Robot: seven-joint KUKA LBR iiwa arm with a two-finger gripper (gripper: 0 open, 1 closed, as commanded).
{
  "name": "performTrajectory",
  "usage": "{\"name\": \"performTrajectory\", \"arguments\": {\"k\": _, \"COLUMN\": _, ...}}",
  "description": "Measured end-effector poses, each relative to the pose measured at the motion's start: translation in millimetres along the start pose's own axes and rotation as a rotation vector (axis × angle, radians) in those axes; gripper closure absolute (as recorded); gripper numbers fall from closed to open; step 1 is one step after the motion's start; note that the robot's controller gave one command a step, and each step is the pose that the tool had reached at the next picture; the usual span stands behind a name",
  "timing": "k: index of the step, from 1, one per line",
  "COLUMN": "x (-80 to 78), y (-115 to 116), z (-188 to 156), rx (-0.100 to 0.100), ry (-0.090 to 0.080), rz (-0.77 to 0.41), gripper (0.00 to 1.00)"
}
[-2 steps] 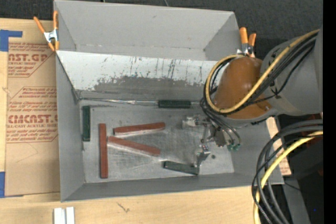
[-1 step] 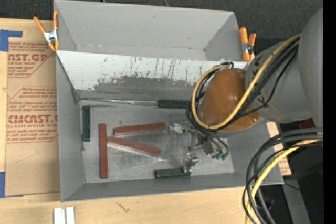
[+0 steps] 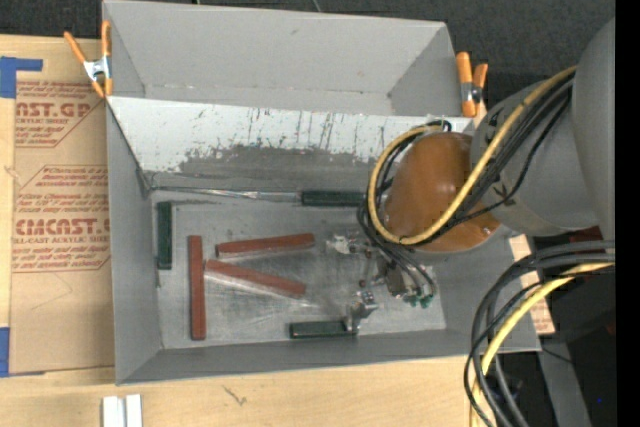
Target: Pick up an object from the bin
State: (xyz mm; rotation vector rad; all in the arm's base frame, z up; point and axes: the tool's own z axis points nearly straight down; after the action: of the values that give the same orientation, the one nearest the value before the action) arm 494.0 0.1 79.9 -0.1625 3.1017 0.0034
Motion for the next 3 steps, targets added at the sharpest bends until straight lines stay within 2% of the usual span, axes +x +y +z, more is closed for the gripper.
{"name": "performTrajectory", "arguments": {"k": 1, "x": -13.1, "y": 89, "z": 8, "rx": -0.002, "ry": 0.038, "rz": -0.063, "gripper": 1.0}}
{"name": "performTrajectory", "arguments": {"k": 2, "x": -13.1, "y": 89, "z": 8, "rx": -0.002, "ry": 0.038, "rz": -0.063, "gripper": 1.0}}
{"name": "performTrajectory", "arguments": {"k": 3, "x": -9.2, "y": 90, "z": -114, "rx": 0.0, "ry": 0.035, "rz": -0.028, "gripper": 1.0}}
